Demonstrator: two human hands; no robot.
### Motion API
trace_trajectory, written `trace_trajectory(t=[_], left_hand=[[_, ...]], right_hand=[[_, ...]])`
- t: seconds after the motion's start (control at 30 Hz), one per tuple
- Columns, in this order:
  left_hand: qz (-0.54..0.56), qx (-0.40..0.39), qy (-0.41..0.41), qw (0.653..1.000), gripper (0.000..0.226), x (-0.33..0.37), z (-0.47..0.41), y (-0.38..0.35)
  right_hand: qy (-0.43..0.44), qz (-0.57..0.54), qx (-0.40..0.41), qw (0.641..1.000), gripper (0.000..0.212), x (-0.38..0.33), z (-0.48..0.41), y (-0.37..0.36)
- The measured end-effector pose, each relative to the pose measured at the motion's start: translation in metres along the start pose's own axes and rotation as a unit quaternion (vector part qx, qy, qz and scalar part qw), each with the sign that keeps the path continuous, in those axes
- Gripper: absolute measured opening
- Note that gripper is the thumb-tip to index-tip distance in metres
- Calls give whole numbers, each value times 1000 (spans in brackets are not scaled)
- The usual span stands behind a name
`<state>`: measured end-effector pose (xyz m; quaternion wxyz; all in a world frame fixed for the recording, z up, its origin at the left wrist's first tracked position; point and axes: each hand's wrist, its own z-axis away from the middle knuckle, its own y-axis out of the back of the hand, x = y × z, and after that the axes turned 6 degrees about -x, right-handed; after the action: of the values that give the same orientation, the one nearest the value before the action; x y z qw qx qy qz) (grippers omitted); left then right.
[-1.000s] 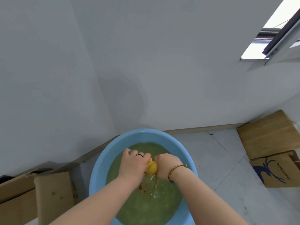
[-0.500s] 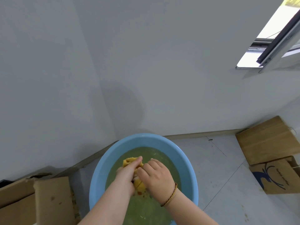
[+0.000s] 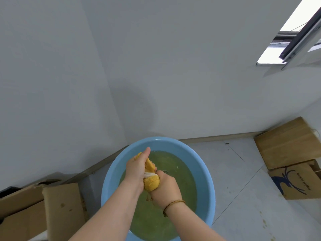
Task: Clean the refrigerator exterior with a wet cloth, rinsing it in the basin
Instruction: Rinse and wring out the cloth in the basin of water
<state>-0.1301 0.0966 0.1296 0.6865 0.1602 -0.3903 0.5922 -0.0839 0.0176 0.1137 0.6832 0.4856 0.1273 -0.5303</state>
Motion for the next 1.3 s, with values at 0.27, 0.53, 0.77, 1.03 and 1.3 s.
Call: trace_trajectory(t=[0.27, 0.53, 0.77, 1.03, 1.3], left_hand=[[65, -26, 25, 997, 51, 2, -6, 5], [18, -47, 19, 999, 52, 4, 3, -1], [61, -177, -1, 982, 18, 11, 16, -1], [67, -248, -30, 966, 30, 20, 42, -27], [-73, -415, -109, 901, 50, 12, 116, -83]], right_hand=[[30, -110, -124, 986, 32, -6, -7, 16], [-7, -196, -118, 973, 29, 1, -1, 8], [-7, -182, 90, 979, 26, -8, 10, 22], [26, -332, -4, 943, 21, 8, 52, 81], [79, -379, 177, 905, 15, 8, 131, 115]])
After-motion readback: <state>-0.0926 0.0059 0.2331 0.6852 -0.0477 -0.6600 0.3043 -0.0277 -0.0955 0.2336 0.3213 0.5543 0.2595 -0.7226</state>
